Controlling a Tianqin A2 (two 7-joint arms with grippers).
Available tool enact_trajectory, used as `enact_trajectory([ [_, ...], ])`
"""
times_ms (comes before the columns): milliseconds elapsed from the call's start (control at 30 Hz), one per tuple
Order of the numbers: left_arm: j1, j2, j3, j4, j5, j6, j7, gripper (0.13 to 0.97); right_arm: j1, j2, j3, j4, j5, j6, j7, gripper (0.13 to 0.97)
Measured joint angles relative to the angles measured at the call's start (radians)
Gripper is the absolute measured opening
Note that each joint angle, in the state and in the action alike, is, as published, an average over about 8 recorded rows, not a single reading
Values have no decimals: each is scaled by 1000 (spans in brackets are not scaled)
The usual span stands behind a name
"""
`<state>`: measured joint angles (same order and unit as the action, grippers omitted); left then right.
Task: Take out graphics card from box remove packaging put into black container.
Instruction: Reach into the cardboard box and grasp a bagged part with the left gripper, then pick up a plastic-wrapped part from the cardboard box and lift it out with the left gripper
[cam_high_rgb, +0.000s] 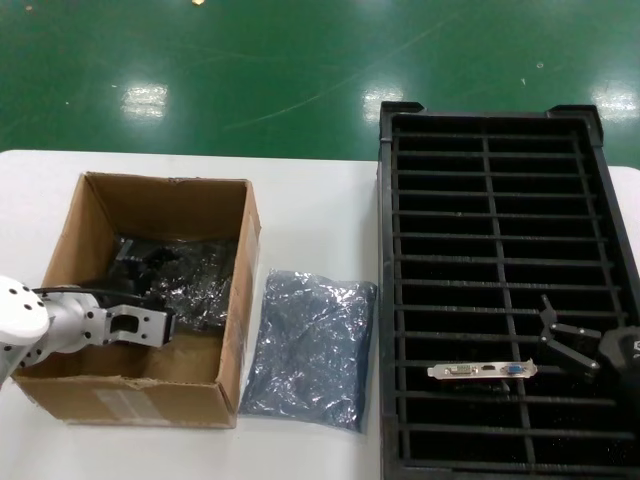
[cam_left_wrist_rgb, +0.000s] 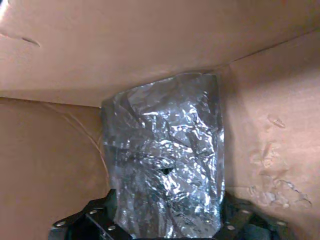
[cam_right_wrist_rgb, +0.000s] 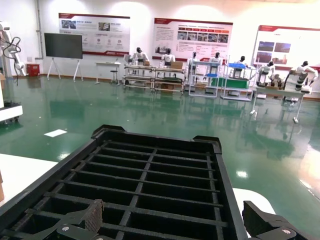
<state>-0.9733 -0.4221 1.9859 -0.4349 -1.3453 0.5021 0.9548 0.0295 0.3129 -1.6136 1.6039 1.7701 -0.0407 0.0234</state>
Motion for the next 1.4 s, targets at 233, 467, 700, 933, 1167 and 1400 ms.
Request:
enact_trajectory([
  [233,17,-11,7,-43,-4,-12,-6,596,0,0,0,0,0,0,0,966],
  [467,22,-14,9,-60,-11,-31,12,489,0,0,0,0,0,0,0,966],
  [700,46,-36,25,-126,10,-43,-29,352,0,0,0,0,0,0,0,966],
  [933,74,-62,37,-199,35,-53,-80,248,0,0,0,0,0,0,0,966],
  [1167,101,-90,44,-281,64,-63,-141,178,0,0,0,0,0,0,0,966],
  [1400,130,-125,43,-375,100,-70,-208,142,0,0,0,0,0,0,0,966],
])
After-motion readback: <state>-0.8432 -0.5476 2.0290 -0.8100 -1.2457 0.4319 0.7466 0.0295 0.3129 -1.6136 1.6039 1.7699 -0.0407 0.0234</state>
